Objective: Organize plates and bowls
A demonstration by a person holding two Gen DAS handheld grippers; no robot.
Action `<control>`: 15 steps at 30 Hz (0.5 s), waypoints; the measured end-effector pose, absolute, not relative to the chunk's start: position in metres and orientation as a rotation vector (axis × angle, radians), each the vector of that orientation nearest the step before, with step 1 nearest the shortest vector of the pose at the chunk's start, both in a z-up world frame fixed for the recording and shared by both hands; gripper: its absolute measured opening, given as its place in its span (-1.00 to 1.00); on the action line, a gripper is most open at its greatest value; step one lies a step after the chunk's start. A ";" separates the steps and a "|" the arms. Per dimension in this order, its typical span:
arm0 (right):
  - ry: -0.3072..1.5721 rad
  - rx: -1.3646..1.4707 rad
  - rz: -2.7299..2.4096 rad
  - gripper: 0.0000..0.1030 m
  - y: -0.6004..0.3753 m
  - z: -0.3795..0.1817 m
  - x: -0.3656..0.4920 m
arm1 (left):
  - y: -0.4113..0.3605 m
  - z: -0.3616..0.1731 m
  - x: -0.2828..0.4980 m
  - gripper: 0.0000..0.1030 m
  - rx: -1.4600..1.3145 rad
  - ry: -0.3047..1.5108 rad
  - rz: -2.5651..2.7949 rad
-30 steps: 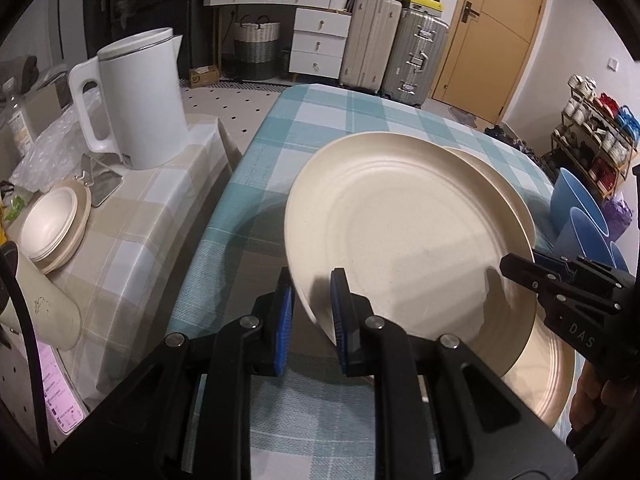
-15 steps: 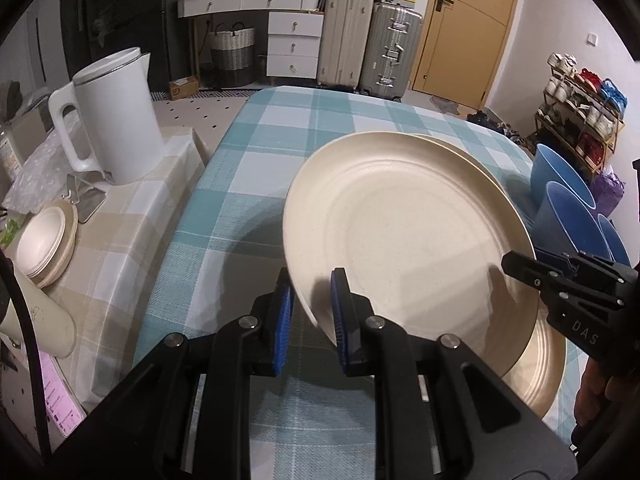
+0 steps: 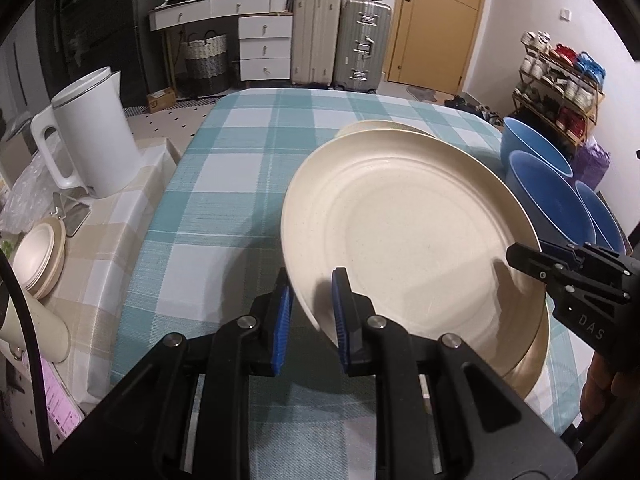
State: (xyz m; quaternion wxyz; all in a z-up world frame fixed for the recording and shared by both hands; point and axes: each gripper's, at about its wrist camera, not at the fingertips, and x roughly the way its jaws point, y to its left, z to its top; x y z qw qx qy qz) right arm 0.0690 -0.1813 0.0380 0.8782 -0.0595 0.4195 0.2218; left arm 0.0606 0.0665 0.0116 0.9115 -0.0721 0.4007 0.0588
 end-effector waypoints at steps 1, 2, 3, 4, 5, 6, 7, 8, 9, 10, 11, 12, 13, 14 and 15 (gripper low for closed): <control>0.875 -0.124 0.458 -0.55 -0.183 0.038 0.066 | 0.064 0.012 0.060 -0.69 -0.146 0.826 0.116; 0.874 -0.123 0.450 -0.55 -0.187 0.038 0.063 | 0.062 0.011 0.060 -0.69 -0.143 0.827 0.111; 0.872 -0.124 0.445 -0.55 -0.189 0.038 0.061 | 0.059 0.011 0.060 -0.69 -0.138 0.829 0.105; 0.871 -0.125 0.439 -0.55 -0.192 0.038 0.059 | 0.056 0.010 0.060 -0.68 -0.133 0.834 0.099; 0.865 -0.124 0.431 -0.54 -0.195 0.039 0.056 | 0.052 0.009 0.061 -0.67 -0.128 0.839 0.093; 0.861 -0.124 0.427 -0.54 -0.197 0.039 0.054 | 0.051 0.008 0.063 -0.67 -0.124 0.844 0.089; 0.856 -0.121 0.422 -0.54 -0.201 0.039 0.051 | 0.048 0.007 0.063 -0.66 -0.118 0.849 0.084; 0.854 -0.117 0.417 -0.54 -0.202 0.039 0.050 | 0.045 0.005 0.064 -0.66 -0.110 0.855 0.080; 0.852 -0.114 0.412 -0.54 -0.204 0.039 0.047 | 0.042 0.005 0.064 -0.66 -0.098 0.860 0.074; 0.852 -0.112 0.408 -0.54 -0.206 0.039 0.046 | 0.041 0.004 0.064 -0.66 -0.094 0.860 0.070; 0.852 -0.111 0.403 -0.53 -0.208 0.038 0.044 | 0.039 0.004 0.064 -0.66 -0.093 0.862 0.061; 0.854 -0.110 0.400 -0.53 -0.209 0.037 0.042 | 0.038 0.003 0.066 -0.66 -0.093 0.866 0.055; 0.854 -0.108 0.396 -0.53 -0.211 0.036 0.039 | 0.037 0.002 0.066 -0.66 -0.090 0.870 0.048; 0.851 -0.106 0.390 -0.52 -0.213 0.036 0.036 | 0.036 0.001 0.066 -0.65 -0.085 0.873 0.042; 0.849 -0.104 0.385 -0.52 -0.215 0.036 0.034 | 0.034 0.001 0.066 -0.65 -0.079 0.875 0.036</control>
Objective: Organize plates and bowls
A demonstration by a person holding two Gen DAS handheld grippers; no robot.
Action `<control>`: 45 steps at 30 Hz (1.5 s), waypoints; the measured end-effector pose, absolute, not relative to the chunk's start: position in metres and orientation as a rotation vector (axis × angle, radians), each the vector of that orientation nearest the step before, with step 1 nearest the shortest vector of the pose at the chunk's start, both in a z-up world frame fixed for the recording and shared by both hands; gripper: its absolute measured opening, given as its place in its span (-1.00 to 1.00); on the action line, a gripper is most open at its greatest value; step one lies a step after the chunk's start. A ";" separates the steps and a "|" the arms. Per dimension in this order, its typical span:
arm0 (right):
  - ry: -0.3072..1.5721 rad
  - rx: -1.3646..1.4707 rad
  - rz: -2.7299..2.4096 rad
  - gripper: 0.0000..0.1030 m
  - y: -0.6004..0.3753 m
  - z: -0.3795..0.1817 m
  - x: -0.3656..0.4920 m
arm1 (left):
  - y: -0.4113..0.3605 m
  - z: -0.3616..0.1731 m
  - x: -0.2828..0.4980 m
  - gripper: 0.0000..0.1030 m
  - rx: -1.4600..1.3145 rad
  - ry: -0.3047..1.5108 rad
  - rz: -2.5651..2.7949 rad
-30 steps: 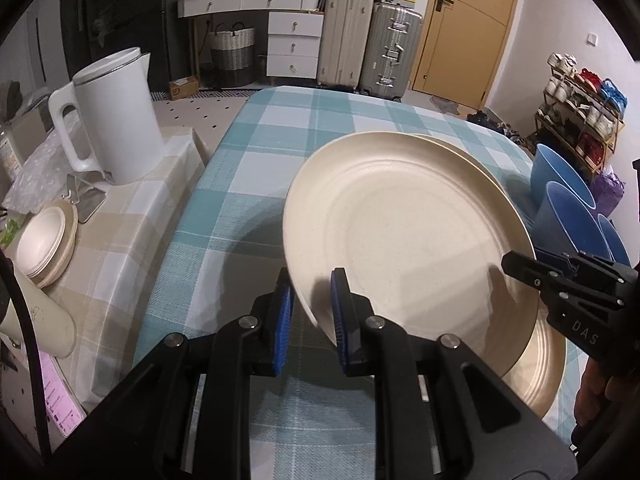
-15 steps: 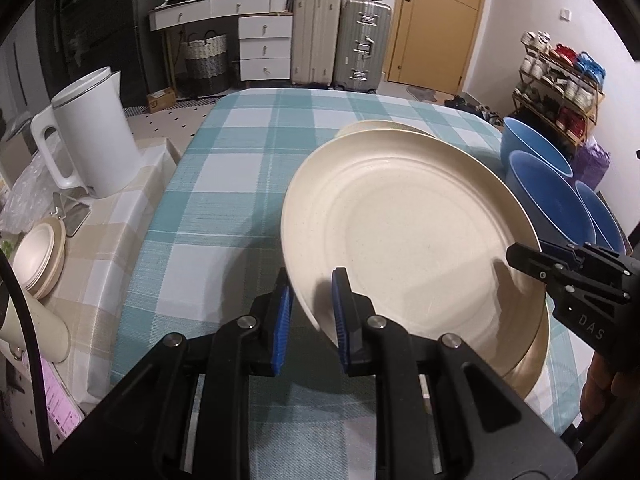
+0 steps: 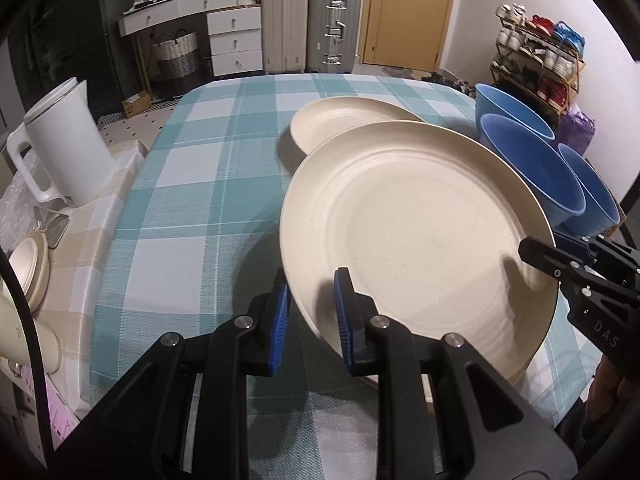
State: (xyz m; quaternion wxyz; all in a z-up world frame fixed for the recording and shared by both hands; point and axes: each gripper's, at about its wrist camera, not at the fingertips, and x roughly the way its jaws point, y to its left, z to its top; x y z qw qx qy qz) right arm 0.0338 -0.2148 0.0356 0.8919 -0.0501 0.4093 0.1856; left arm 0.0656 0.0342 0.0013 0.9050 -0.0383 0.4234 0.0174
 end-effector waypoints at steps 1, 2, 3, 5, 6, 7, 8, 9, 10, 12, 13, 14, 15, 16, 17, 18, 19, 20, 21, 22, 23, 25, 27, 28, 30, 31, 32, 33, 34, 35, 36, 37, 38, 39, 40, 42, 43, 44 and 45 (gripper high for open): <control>0.850 -0.100 0.380 -0.52 -0.216 0.035 0.032 | 0.033 0.001 0.065 -0.65 -0.074 0.875 0.031; 0.850 -0.096 0.374 -0.52 -0.218 0.035 0.030 | 0.031 0.001 0.065 -0.65 -0.069 0.875 0.025; 0.849 -0.094 0.370 -0.52 -0.220 0.035 0.029 | 0.029 0.001 0.065 -0.65 -0.065 0.877 0.021; 0.846 -0.094 0.363 -0.52 -0.222 0.035 0.025 | 0.027 0.001 0.064 -0.65 -0.057 0.881 0.016; 0.846 -0.093 0.361 -0.52 -0.224 0.035 0.023 | 0.025 0.001 0.064 -0.65 -0.049 0.884 0.016; 0.847 -0.094 0.359 -0.51 -0.224 0.035 0.022 | 0.024 0.001 0.063 -0.65 -0.042 0.885 0.018; 0.848 -0.098 0.359 -0.51 -0.225 0.035 0.020 | 0.022 0.002 0.062 -0.65 -0.033 0.885 0.019; 0.848 -0.099 0.358 -0.51 -0.226 0.035 0.019 | 0.020 0.002 0.062 -0.64 -0.021 0.886 0.018; 0.847 -0.099 0.356 -0.51 -0.227 0.034 0.017 | 0.019 0.002 0.061 -0.64 -0.012 0.888 0.017; 0.852 -0.098 0.353 -0.51 -0.229 0.032 0.015 | 0.017 0.000 0.061 -0.64 0.003 0.893 0.011; 0.855 -0.096 0.352 -0.51 -0.229 0.031 0.015 | 0.016 -0.001 0.061 -0.63 0.007 0.899 0.007; 0.859 -0.097 0.349 -0.51 -0.230 0.030 0.013 | 0.015 -0.003 0.061 -0.63 0.010 0.906 0.003; 0.860 -0.098 0.348 -0.51 -0.231 0.029 0.013 | 0.015 -0.005 0.061 -0.63 0.010 0.910 0.001; 0.862 -0.099 0.347 -0.51 -0.231 0.028 0.012 | 0.014 -0.006 0.061 -0.63 0.015 0.914 -0.001; 0.865 -0.101 0.346 -0.50 -0.232 0.027 0.011 | 0.013 -0.007 0.062 -0.62 0.021 0.918 -0.001; 0.867 -0.102 0.344 -0.50 -0.230 0.026 0.011 | 0.012 -0.008 0.062 -0.62 0.027 0.921 0.001; 0.870 -0.105 0.343 -0.50 -0.230 0.025 0.010 | 0.010 -0.009 0.062 -0.62 0.034 0.923 0.004; 0.873 -0.106 0.342 -0.50 -0.230 0.024 0.009 | 0.009 -0.010 0.062 -0.61 0.040 0.925 0.005; 0.874 -0.107 0.342 -0.50 -0.229 0.023 0.008 | 0.008 -0.012 0.063 -0.61 0.050 0.928 0.007; 0.874 -0.109 0.340 -0.50 -0.229 0.022 0.008 | 0.006 -0.013 0.063 -0.61 0.061 0.932 0.008; 0.878 -0.110 0.338 -0.50 -0.229 0.020 0.007 | 0.004 -0.015 0.064 -0.60 0.069 0.936 0.007; 0.886 -0.112 0.333 -0.50 -0.229 0.018 0.007 | 0.003 -0.016 0.065 -0.60 0.077 0.942 0.007; 0.891 -0.114 0.330 -0.50 -0.230 0.016 0.007 | 0.002 -0.019 0.066 -0.59 0.085 0.948 0.006; 0.892 -0.116 0.328 -0.50 -0.230 0.015 0.007 | 0.001 -0.019 0.067 -0.59 0.088 0.950 0.006; 0.893 -0.121 0.324 -0.50 -0.231 0.015 0.007 | 0.000 -0.021 0.068 -0.59 0.094 0.953 0.007; 0.894 -0.123 0.322 -0.50 -0.230 0.015 0.007 | 0.000 -0.022 0.069 -0.59 0.096 0.956 0.009; 0.894 -0.125 0.320 -0.50 -0.230 0.014 0.007 | 0.000 -0.022 0.070 -0.58 0.100 0.957 0.010; 0.894 -0.127 0.318 -0.50 -0.228 0.015 0.006 | -0.001 -0.023 0.070 -0.58 0.105 0.958 0.009; 0.895 -0.131 0.316 -0.50 -0.227 0.014 0.006 | -0.002 -0.024 0.070 -0.58 0.106 0.960 0.007; 0.895 -0.137 0.312 -0.50 -0.226 0.014 0.006 | -0.003 -0.025 0.070 -0.57 0.108 0.960 0.006; 0.895 -0.140 0.308 -0.50 -0.226 0.014 0.006 | -0.003 -0.026 0.070 -0.57 0.111 0.963 0.005; 0.896 -0.140 0.306 -0.50 -0.227 0.013 0.006 | -0.004 -0.027 0.071 -0.57 0.115 0.964 0.004; 0.896 -0.137 0.305 -0.50 -0.228 0.013 0.006 | -0.006 -0.028 0.071 -0.57 0.119 0.965 0.004; 0.897 -0.136 0.304 -0.50 -0.229 0.012 0.006 | -0.007 -0.028 0.071 -0.57 0.126 0.965 0.005; 0.898 -0.137 0.301 -0.50 -0.229 0.012 0.006 | -0.009 -0.029 0.071 -0.56 0.132 0.966 0.008; 0.899 -0.141 0.295 -0.50 -0.229 0.010 0.005 | -0.012 -0.031 0.071 -0.56 0.153 0.965 0.018; 0.901 -0.140 0.295 -0.50 -0.230 0.009 0.005 | -0.013 -0.031 0.071 -0.55 0.162 0.964 0.022; 0.904 -0.140 0.294 -0.50 -0.229 0.008 0.004 | -0.013 -0.032 0.072 -0.55 0.166 0.964 0.025; 0.905 -0.142 0.293 -0.50 -0.231 0.007 0.004 | -0.014 -0.032 0.072 -0.55 0.169 0.963 0.027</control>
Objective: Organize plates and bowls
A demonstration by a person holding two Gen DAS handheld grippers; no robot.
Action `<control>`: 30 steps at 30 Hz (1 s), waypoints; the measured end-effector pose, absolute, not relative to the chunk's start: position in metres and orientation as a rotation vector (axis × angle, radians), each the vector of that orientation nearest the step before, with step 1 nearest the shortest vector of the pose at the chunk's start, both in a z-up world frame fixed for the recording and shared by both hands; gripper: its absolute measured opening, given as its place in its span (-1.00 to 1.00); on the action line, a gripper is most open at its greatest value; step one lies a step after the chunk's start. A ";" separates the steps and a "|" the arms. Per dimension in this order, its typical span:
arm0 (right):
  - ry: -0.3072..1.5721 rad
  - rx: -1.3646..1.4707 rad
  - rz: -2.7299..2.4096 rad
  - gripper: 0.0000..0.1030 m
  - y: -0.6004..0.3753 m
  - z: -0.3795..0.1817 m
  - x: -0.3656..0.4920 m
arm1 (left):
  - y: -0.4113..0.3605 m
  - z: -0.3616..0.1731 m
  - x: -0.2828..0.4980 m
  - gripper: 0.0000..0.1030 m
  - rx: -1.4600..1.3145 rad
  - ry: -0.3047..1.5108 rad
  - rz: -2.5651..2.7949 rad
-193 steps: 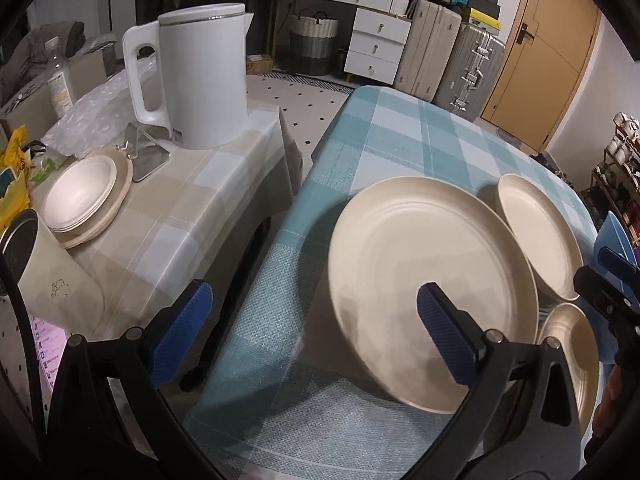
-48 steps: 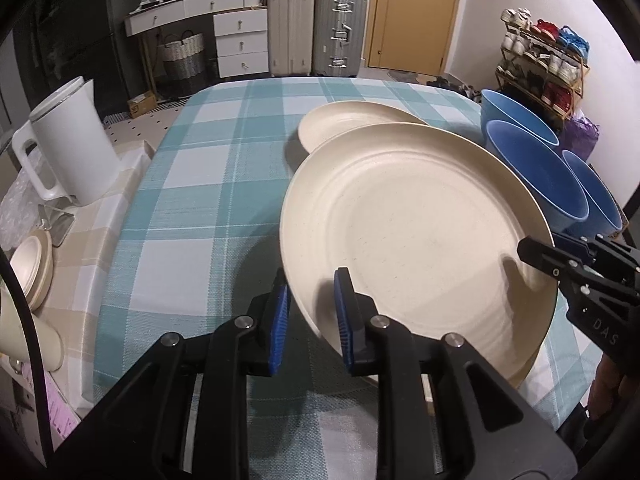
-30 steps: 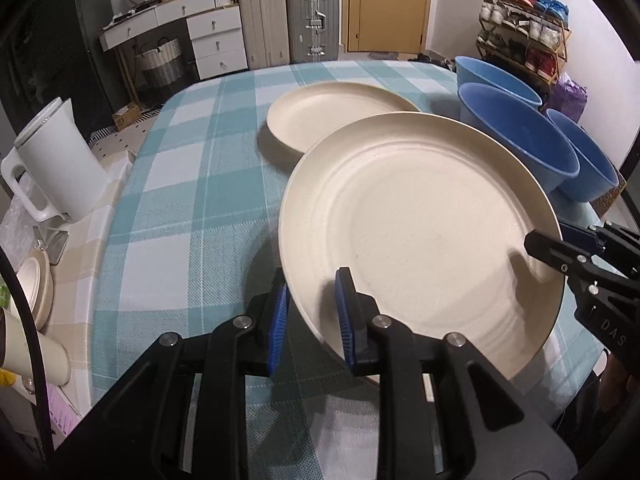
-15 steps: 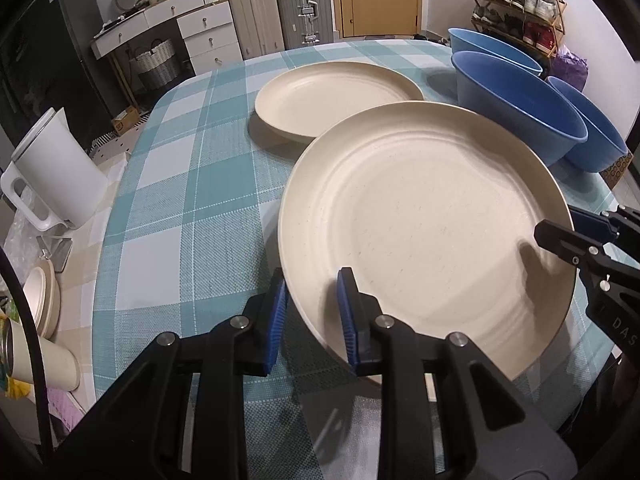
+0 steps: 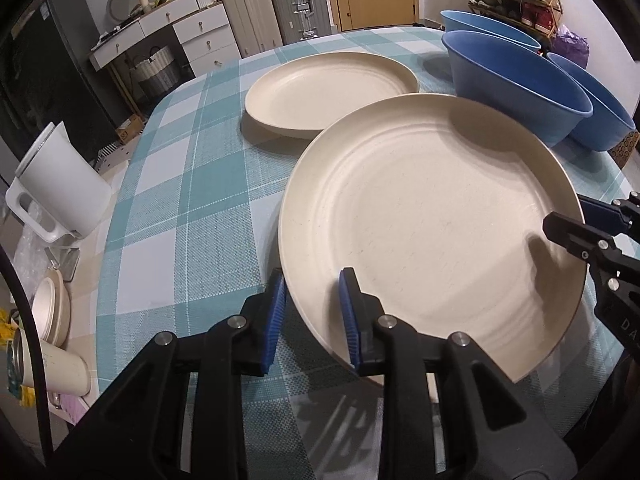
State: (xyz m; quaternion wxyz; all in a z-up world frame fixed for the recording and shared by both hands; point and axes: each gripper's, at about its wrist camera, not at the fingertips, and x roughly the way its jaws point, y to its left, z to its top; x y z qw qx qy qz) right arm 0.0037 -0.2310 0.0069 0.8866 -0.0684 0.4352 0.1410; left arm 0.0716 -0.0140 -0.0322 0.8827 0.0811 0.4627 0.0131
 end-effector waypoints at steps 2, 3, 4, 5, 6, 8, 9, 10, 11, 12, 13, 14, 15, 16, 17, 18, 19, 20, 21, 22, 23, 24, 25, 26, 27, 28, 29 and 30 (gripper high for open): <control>0.904 -0.148 0.290 -0.50 -0.230 0.006 0.004 | -0.016 -0.033 0.072 -0.55 0.181 0.963 0.032; 0.904 -0.150 0.289 -0.50 -0.230 0.006 0.004 | -0.016 -0.033 0.071 -0.55 0.184 0.963 0.033; 0.903 -0.154 0.287 -0.50 -0.229 0.006 0.004 | -0.016 -0.033 0.071 -0.54 0.187 0.963 0.034; 0.901 -0.159 0.284 -0.50 -0.228 0.005 0.003 | -0.017 -0.033 0.071 -0.54 0.189 0.963 0.035; 0.898 -0.163 0.282 -0.50 -0.228 0.005 0.003 | -0.017 -0.033 0.070 -0.54 0.191 0.963 0.036; 0.895 -0.170 0.280 -0.49 -0.227 0.005 0.002 | -0.019 -0.034 0.070 -0.54 0.197 0.963 0.038; 0.896 -0.171 0.278 -0.49 -0.228 0.005 0.002 | -0.019 -0.034 0.070 -0.54 0.197 0.963 0.037; 0.898 -0.173 0.276 -0.49 -0.227 0.004 0.003 | -0.018 -0.035 0.070 -0.53 0.195 0.965 0.035; 0.900 -0.176 0.274 -0.49 -0.226 0.003 0.003 | -0.018 -0.035 0.070 -0.53 0.193 0.965 0.034; 0.898 -0.177 0.274 -0.49 -0.227 0.003 0.003 | -0.017 -0.035 0.071 -0.52 0.189 0.964 0.032; 0.898 -0.174 0.275 -0.48 -0.228 0.003 0.002 | -0.017 -0.035 0.070 -0.52 0.186 0.964 0.030; 0.897 -0.169 0.274 -0.48 -0.229 0.003 0.002 | -0.017 -0.034 0.070 -0.52 0.181 0.964 0.028; 0.895 -0.169 0.272 -0.48 -0.230 0.003 0.002 | -0.016 -0.034 0.071 -0.52 0.177 0.965 0.025; 0.899 -0.166 0.275 -0.48 -0.231 0.003 0.002 | -0.015 -0.034 0.071 -0.52 0.172 0.966 0.021; 0.903 -0.161 0.277 -0.47 -0.232 0.002 0.003 | -0.014 -0.034 0.071 -0.52 0.167 0.968 0.018; 0.902 -0.161 0.277 -0.47 -0.232 0.002 0.003 | -0.012 -0.033 0.071 -0.52 0.158 0.970 0.013; 0.902 -0.161 0.274 -0.47 -0.232 0.001 0.003 | -0.012 -0.033 0.071 -0.52 0.152 0.972 0.010; 0.900 -0.159 0.270 -0.45 -0.232 0.000 0.003 | -0.011 -0.033 0.071 -0.52 0.146 0.973 0.007; 0.899 -0.161 0.270 -0.43 -0.231 0.000 0.002 | -0.010 -0.033 0.071 -0.52 0.138 0.974 0.004; 0.898 -0.167 0.269 -0.41 -0.230 -0.001 0.002 | -0.009 -0.033 0.071 -0.52 0.129 0.976 0.001; 0.901 -0.170 0.269 -0.36 -0.230 -0.002 0.002 | -0.009 -0.033 0.072 -0.52 0.121 0.979 -0.001; 0.904 -0.172 0.271 -0.33 -0.230 -0.003 0.002 | -0.007 -0.033 0.072 -0.51 0.114 0.983 -0.004; 0.907 -0.174 0.272 -0.32 -0.229 -0.004 0.002 | -0.006 -0.034 0.073 -0.51 0.107 0.987 -0.009; 0.908 -0.177 0.270 -0.31 -0.229 -0.005 0.002 | -0.006 -0.034 0.073 -0.49 0.102 0.990 -0.010; 0.911 -0.178 0.269 -0.28 -0.230 -0.006 0.002 | -0.006 -0.035 0.073 -0.47 0.095 0.994 -0.013; 0.914 -0.175 0.274 -0.26 -0.230 -0.006 0.002 | -0.005 -0.035 0.073 -0.45 0.087 0.997 -0.017; 0.919 -0.170 0.284 -0.21 -0.231 -0.007 0.003 | -0.004 -0.035 0.074 -0.44 0.079 0.997 -0.021; 0.922 -0.166 0.291 -0.17 -0.231 -0.007 0.003 | -0.003 -0.035 0.074 -0.44 0.069 0.997 -0.024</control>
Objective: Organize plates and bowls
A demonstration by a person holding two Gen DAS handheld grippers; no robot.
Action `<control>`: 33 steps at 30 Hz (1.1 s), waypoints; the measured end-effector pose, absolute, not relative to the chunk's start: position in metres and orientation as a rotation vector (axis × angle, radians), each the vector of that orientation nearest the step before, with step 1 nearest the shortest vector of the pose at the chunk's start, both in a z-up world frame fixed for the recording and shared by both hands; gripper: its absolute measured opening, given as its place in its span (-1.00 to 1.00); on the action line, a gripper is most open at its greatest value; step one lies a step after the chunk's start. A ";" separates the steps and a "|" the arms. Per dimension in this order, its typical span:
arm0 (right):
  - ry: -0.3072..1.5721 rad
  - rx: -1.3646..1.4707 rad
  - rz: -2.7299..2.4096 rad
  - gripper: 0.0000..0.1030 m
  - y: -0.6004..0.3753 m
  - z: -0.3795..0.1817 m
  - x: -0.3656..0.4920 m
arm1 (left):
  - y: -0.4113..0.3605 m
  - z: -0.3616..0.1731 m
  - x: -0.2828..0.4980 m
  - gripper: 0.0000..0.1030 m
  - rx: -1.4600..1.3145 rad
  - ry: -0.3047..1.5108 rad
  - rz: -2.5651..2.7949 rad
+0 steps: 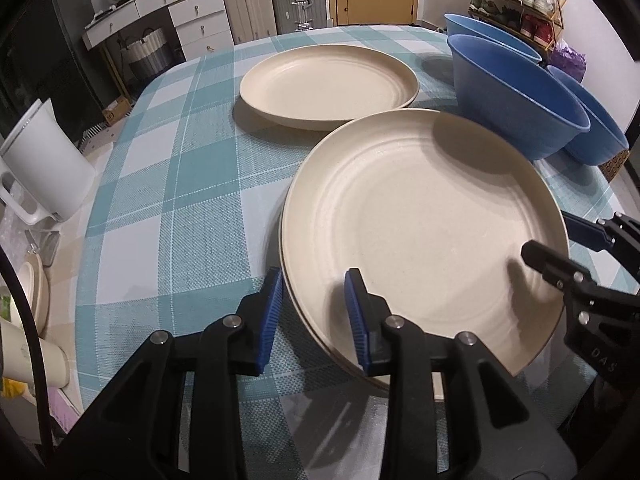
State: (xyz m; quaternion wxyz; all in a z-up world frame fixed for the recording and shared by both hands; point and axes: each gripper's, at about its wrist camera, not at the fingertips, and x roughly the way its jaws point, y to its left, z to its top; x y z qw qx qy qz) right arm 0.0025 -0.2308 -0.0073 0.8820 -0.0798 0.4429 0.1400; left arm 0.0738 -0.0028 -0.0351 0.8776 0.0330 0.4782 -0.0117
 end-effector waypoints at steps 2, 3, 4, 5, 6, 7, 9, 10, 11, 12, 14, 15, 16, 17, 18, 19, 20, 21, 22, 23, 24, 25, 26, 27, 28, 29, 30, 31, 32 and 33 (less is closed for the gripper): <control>0.922 -0.163 0.306 -0.10 -0.231 -0.006 0.002 | -0.001 -0.034 0.074 -0.41 0.053 0.995 -0.030; 0.919 -0.164 0.312 -0.06 -0.231 -0.004 0.001 | 0.000 -0.032 0.073 -0.38 0.048 0.989 -0.033; 0.915 -0.164 0.315 -0.05 -0.231 -0.003 0.001 | 0.000 -0.030 0.072 -0.26 0.045 0.983 -0.034; 0.910 -0.160 0.316 -0.03 -0.232 0.000 0.001 | -0.001 -0.028 0.071 -0.06 0.043 0.976 -0.035; 0.907 -0.157 0.316 0.04 -0.232 0.001 0.000 | 0.000 -0.024 0.070 0.04 0.038 0.962 -0.037; 0.904 -0.154 0.316 0.09 -0.232 0.003 0.000 | 0.000 -0.021 0.069 0.20 0.034 0.952 -0.039; 0.891 -0.148 0.317 0.29 -0.232 0.009 -0.001 | 0.001 -0.013 0.066 0.45 0.021 0.927 -0.045; 0.882 -0.145 0.317 0.35 -0.232 0.012 -0.001 | 0.001 -0.009 0.064 0.61 0.014 0.915 -0.047; 0.874 -0.140 0.316 0.48 -0.232 0.015 -0.001 | 0.002 -0.006 0.063 0.61 0.011 0.907 -0.048; 0.864 -0.133 0.319 0.58 -0.232 0.019 -0.002 | 0.002 -0.003 0.061 0.61 0.010 0.900 -0.048; 0.842 -0.119 0.328 0.71 -0.232 0.026 -0.004 | 0.002 0.002 0.060 0.61 0.004 0.893 -0.054; 0.832 -0.117 0.329 0.80 -0.232 0.029 -0.005 | 0.003 0.004 0.059 0.61 -0.002 0.892 -0.053; 0.823 -0.116 0.332 0.86 -0.231 0.032 -0.006 | 0.003 0.006 0.059 0.63 -0.008 0.891 -0.051; 0.812 -0.118 0.335 0.97 -0.230 0.034 -0.007 | 0.004 0.007 0.058 0.69 -0.016 0.891 -0.047; 0.798 -0.122 0.337 0.98 -0.229 0.037 -0.008 | 0.005 0.009 0.058 0.74 -0.025 0.888 -0.042; 0.786 -0.128 0.336 0.98 -0.228 0.040 -0.010 | 0.006 0.010 0.058 0.89 -0.031 0.883 -0.038; 0.776 -0.135 0.332 0.99 -0.227 0.042 -0.010 | 0.007 0.011 0.057 0.98 -0.037 0.876 -0.034; 0.769 -0.142 0.327 0.99 -0.226 0.045 -0.011 | 0.008 0.013 0.056 0.98 -0.046 0.867 -0.031; 0.764 -0.146 0.326 0.99 -0.226 0.048 -0.011 | 0.009 0.015 0.055 0.98 -0.051 0.862 -0.029; 0.758 -0.149 0.326 0.99 -0.226 0.050 -0.010 | 0.010 0.016 0.055 0.98 -0.054 0.858 -0.027; 0.755 -0.149 0.326 0.99 -0.227 0.053 -0.010 | 0.011 0.017 0.054 0.98 -0.055 0.857 -0.023; 0.751 -0.149 0.326 0.99 -0.228 0.055 -0.009 | 0.011 0.018 0.054 0.98 -0.056 0.856 -0.018; 0.747 -0.147 0.328 0.99 -0.229 0.058 -0.009 | 0.012 0.019 0.053 0.98 -0.058 0.853 -0.010; 0.743 -0.146 0.331 0.99 -0.231 0.061 -0.007 | 0.013 0.020 0.053 0.98 -0.060 0.850 -0.004; 0.740 -0.148 0.336 0.99 -0.232 0.064 -0.005 | 0.014 0.021 0.052 0.98 -0.065 0.847 0.002; 0.738 -0.151 0.338 0.99 -0.232 0.067 -0.003 | 0.016 0.022 0.052 0.98 -0.073 0.842 0.008; 0.732 -0.154 0.340 0.99 -0.233 0.070 -0.001 | 0.018 0.024 0.052 0.98 -0.083 0.839 0.014; 0.727 -0.156 0.345 0.99 -0.234 0.074 0.002 | 0.019 0.025 0.051 0.98 -0.091 0.838 0.019; 0.727 -0.159 0.349 0.99 -0.234 0.077 0.005 | 0.021 0.026 0.051 0.98 -0.099 0.836 0.027; 0.727 -0.160 0.351 0.99 -0.235 0.081 0.010 | 0.023 0.027 0.051 0.98 -0.108 0.836 0.037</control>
